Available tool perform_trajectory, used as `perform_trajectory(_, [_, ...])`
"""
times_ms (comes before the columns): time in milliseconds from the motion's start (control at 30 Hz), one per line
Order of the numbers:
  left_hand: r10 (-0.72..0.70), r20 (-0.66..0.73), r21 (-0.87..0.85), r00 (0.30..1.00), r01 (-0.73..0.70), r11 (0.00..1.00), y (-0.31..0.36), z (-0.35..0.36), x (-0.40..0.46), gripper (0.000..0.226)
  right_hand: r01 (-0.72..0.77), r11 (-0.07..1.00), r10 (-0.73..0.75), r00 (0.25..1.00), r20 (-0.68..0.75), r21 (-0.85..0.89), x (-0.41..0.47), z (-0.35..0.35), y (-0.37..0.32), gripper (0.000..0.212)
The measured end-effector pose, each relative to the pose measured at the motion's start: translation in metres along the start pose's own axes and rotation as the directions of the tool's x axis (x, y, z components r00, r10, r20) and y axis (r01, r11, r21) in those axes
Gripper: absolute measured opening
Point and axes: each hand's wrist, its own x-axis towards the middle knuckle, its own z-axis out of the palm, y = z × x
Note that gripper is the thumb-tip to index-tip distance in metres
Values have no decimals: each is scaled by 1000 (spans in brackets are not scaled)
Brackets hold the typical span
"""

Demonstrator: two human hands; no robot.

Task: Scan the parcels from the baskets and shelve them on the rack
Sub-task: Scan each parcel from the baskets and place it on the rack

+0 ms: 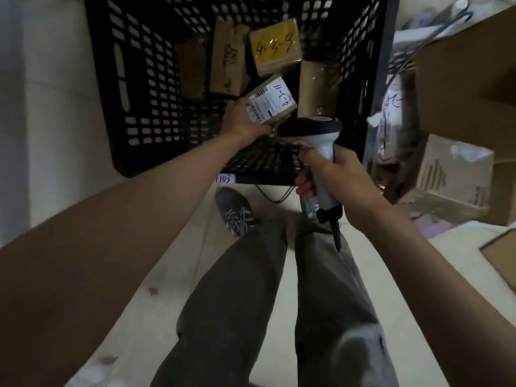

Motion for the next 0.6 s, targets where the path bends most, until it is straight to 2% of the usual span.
perform_trajectory(167, [-28,-7,172,1000,29,985,-7,27,60,111,-27,999,29,998,-62,41,36,6,21,13])
perform_trajectory(300, [-20,-8,318,1000,22,948,-16,51,95,126,-72,992,80,994,-76,105,54,4,30,14])
perform_trajectory(400, [32,-52,419,998,-7,908,-23,64,113,124,-101,985,111,991,-68,143,61,1,30,18])
perform_trajectory(500, [70,-113,446,991,-12,895,-26,71,120,113,-59,993,65,996,-59,98,65,-2,30,12])
perform_trajectory(600, [70,-131,454,989,-3,891,-24,71,113,118,-26,999,30,996,-82,44,64,-6,28,10])
